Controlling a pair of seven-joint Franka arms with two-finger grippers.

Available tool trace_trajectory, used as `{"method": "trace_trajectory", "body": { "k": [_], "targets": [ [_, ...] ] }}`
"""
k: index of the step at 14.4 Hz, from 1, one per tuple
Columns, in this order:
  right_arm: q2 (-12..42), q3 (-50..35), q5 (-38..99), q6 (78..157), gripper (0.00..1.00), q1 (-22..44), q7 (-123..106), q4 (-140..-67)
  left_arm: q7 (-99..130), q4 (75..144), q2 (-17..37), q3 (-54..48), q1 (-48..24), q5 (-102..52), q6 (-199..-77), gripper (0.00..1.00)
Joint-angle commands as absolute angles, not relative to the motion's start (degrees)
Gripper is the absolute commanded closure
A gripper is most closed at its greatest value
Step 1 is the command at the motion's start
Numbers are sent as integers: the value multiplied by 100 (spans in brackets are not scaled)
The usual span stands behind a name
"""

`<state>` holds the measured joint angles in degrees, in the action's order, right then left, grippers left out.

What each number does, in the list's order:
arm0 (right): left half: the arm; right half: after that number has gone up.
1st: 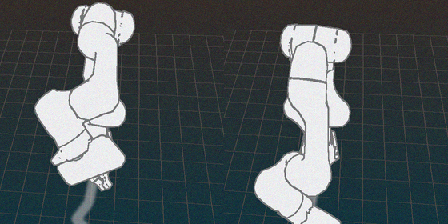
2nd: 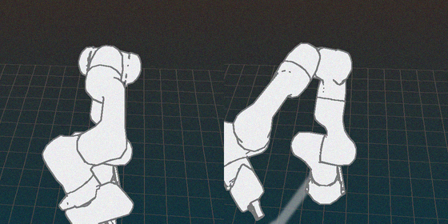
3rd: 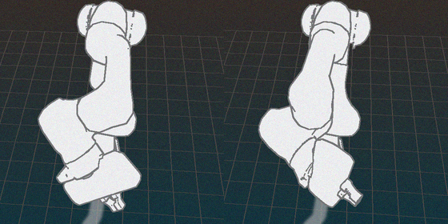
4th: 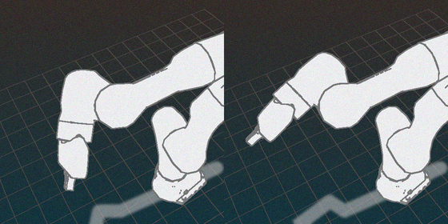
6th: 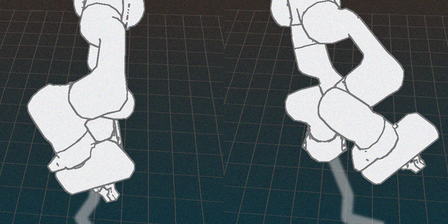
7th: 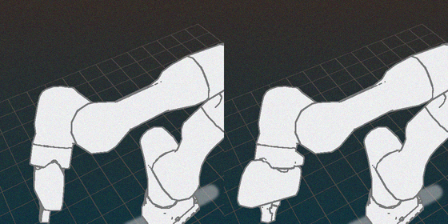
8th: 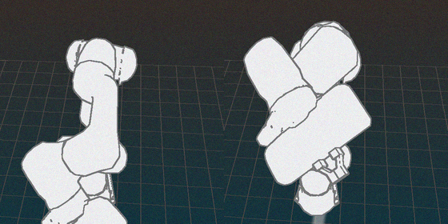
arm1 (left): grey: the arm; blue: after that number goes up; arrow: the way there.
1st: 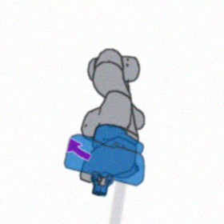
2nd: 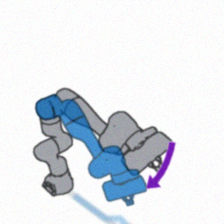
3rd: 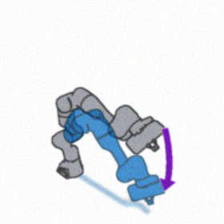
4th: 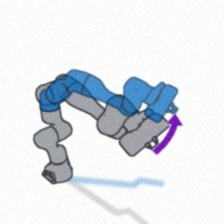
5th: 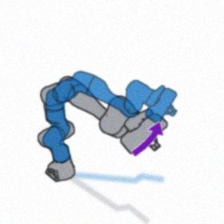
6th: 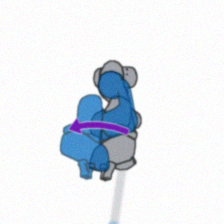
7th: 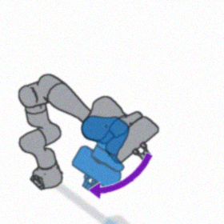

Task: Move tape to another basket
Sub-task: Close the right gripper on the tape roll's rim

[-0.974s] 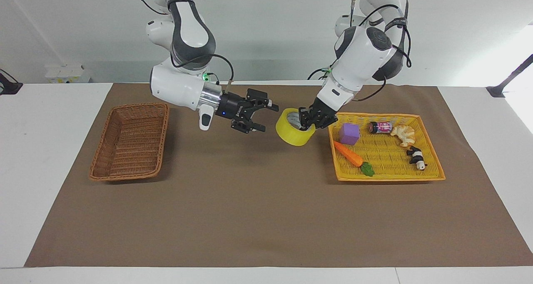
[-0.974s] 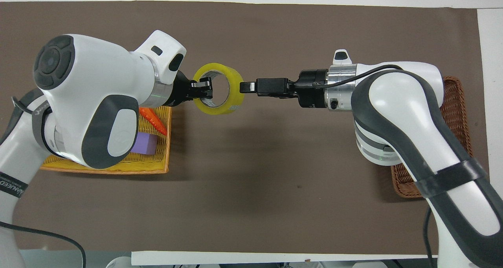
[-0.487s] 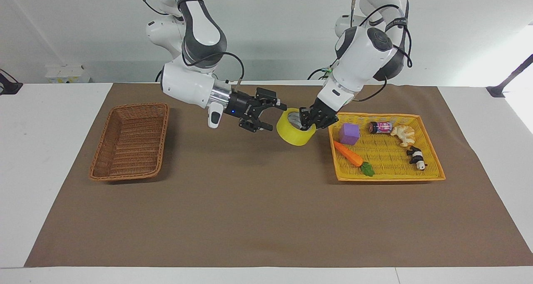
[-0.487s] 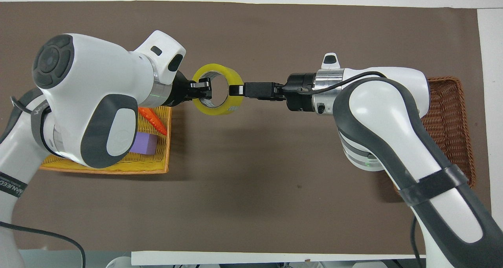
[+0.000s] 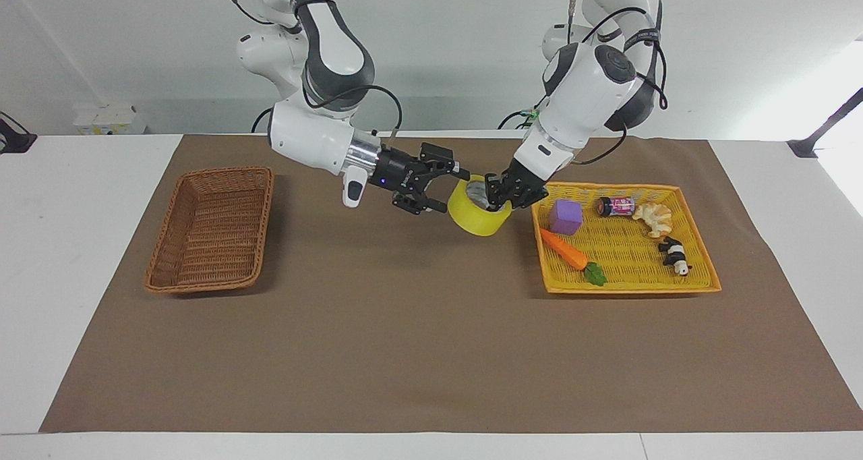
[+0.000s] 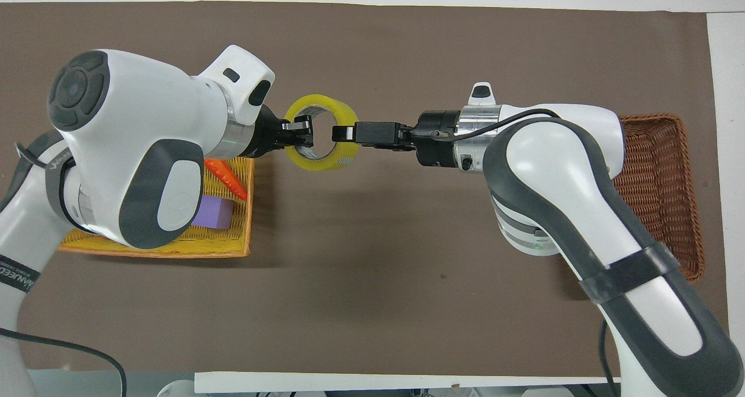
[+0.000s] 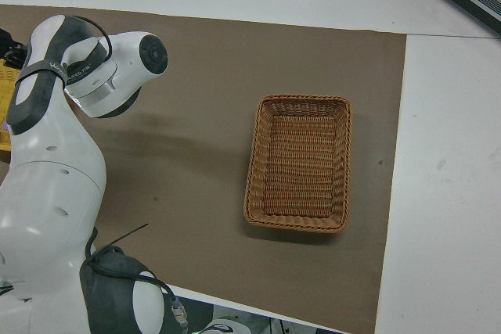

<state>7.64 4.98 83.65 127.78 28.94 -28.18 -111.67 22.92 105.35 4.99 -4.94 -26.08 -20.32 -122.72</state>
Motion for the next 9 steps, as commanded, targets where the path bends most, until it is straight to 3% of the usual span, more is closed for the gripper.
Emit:
{"method": "trace_trajectory", "body": {
  "k": [1, 4, 9],
  "targets": [
    [852, 510, 8814, 12894, 0, 2953, -2892, -11180, 2171, 10477, 466, -457, -2602, -2145, -12129, 100],
    [853, 510, 8824, 12902, 2, 2953, -2637, -11171, 2171, 10477, 466, -457, -2602, -2145, -12129, 100],
    [853, 510, 8815, 12902, 19, 2962, -2628, -11171, 2171, 10477, 466, -457, -2601, -2145, -12129, 100]
  ]
}}
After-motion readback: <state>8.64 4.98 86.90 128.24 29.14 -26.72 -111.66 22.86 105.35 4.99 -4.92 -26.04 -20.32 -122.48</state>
